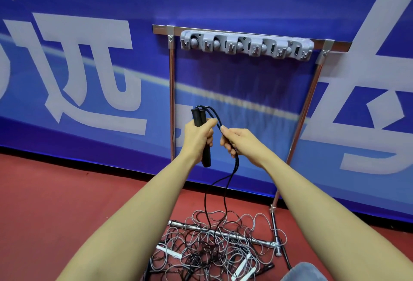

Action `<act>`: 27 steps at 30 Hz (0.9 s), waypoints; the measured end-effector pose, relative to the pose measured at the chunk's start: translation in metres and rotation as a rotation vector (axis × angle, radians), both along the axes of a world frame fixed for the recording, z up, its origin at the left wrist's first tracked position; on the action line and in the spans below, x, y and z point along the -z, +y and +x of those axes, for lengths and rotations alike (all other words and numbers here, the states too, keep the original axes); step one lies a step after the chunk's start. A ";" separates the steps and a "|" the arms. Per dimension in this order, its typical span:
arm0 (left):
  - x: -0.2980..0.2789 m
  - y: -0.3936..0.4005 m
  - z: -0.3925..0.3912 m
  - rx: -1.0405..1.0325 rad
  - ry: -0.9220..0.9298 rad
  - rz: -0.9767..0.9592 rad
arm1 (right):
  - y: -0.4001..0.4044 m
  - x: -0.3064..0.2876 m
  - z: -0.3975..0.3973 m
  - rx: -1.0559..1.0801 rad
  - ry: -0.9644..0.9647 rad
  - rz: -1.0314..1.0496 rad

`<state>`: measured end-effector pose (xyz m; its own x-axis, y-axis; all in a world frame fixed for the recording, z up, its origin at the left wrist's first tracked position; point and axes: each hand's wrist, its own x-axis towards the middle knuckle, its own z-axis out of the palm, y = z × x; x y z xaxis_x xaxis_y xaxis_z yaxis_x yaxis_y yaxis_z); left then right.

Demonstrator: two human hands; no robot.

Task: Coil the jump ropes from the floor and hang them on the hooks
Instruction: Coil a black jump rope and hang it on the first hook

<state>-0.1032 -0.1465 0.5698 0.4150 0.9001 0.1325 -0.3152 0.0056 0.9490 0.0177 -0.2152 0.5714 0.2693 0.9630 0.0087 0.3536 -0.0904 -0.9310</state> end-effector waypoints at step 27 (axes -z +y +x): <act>-0.010 -0.001 0.015 0.003 -0.384 -0.424 | 0.026 0.002 -0.017 0.614 -0.110 -0.039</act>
<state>-0.0884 -0.1473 0.5800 0.4106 0.9065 -0.0980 -0.6368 0.3620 0.6807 0.0012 -0.1891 0.5691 0.7737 0.6326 0.0359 0.3195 -0.3405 -0.8843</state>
